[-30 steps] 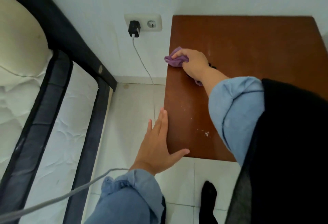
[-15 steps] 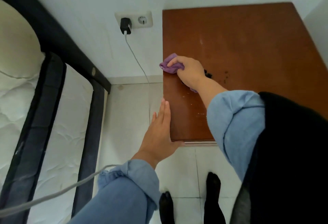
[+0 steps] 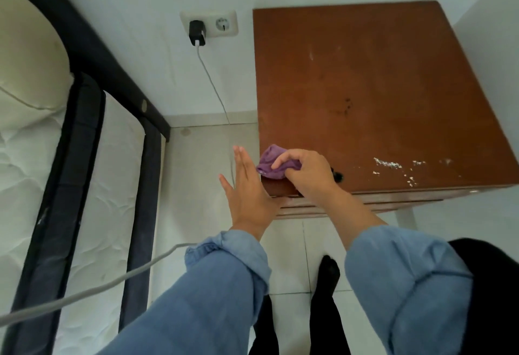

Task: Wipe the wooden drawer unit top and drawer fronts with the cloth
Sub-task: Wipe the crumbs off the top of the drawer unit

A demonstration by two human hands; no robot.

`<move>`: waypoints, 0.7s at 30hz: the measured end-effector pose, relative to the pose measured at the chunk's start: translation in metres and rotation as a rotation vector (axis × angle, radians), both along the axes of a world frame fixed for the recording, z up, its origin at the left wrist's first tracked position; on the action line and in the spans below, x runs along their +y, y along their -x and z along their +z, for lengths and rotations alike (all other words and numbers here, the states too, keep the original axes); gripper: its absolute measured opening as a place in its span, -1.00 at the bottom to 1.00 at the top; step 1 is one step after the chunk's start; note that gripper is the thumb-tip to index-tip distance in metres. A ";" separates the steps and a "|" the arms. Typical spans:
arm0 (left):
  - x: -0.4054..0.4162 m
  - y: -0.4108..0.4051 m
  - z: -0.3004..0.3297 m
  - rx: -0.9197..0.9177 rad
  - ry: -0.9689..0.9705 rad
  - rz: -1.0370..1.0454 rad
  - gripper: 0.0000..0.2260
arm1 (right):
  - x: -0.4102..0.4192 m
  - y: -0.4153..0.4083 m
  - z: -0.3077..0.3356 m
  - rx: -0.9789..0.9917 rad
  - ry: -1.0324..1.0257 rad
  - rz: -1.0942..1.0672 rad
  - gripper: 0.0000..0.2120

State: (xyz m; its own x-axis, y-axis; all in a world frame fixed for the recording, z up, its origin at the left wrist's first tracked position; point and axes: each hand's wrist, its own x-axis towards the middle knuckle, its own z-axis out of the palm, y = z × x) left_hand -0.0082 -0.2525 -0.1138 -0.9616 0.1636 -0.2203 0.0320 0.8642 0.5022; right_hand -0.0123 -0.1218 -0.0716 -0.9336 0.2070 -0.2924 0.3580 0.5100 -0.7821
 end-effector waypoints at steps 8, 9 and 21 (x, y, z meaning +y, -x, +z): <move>0.003 -0.011 0.007 -0.031 -0.058 0.014 0.05 | 0.010 -0.022 0.020 -0.212 0.095 0.119 -0.63; 0.000 -0.011 0.007 -0.038 -0.030 -0.050 0.04 | 0.015 -0.021 0.025 -0.241 0.123 0.151 -0.62; 0.006 0.068 0.042 -0.156 -0.258 0.065 -0.49 | 0.115 0.019 0.071 -0.357 0.987 -0.411 -0.73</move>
State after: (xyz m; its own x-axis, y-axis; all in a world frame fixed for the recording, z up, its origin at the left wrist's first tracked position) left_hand -0.0758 -0.2464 -0.0715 -0.9296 0.1728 -0.3254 -0.1140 0.7050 0.7000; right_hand -0.0310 -0.0072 -0.0003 -0.6780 0.0094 -0.7350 0.6404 -0.4833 -0.5969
